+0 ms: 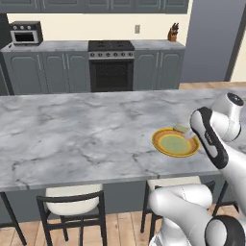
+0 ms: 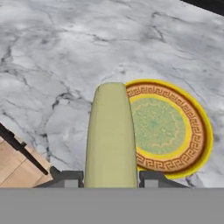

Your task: Retrieve the butter from the fridge and place it on a plate on the dining table. Then retrieve the butter knife by the fridge and place it near the plate.

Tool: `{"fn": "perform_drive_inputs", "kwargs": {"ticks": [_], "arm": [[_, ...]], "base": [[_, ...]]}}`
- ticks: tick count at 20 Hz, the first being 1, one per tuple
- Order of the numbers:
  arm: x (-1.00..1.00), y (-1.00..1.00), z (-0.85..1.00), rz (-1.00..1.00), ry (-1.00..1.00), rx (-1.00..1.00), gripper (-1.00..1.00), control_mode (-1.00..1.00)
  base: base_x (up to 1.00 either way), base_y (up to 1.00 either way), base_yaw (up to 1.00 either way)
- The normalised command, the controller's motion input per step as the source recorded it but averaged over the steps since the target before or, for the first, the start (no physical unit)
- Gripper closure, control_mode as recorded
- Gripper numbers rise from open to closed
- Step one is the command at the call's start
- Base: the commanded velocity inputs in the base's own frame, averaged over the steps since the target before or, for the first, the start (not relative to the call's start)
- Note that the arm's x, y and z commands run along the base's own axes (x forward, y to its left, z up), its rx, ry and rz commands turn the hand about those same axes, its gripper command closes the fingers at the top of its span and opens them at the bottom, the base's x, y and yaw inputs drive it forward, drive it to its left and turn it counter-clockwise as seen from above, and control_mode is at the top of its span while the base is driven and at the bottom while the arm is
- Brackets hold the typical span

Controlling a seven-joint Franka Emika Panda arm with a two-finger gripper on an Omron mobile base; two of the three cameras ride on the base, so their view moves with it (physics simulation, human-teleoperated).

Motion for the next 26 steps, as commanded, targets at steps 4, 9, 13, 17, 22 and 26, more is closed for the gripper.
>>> {"fn": "perform_drive_inputs", "kwargs": {"ticks": [4, 9, 13, 17, 22, 26], "arm": [[0.00, -0.05, -0.35, 0.17, 0.00, 0.00, 1.00, -1.00], [0.06, 0.00, -0.22, 0.22, -0.01, 0.00, 1.00, -1.00], [0.19, -0.16, -0.23, 0.08, 0.00, 0.00, 1.00, -1.00], [0.13, -0.38, -0.08, 0.00, 0.02, 0.00, 1.00, -1.00], [0.09, -0.22, -0.29, 0.00, 0.03, -0.01, 1.00, -1.00], [0.09, 0.00, -0.38, 0.01, 0.01, -0.04, 1.00, -1.00]], "base": [[0.00, 0.00, 0.00], [0.00, 0.00, 0.00], [0.00, 0.00, 0.00], [0.00, 0.00, 0.00], [0.00, 0.00, 0.00], [0.00, 0.00, 0.00]]}}
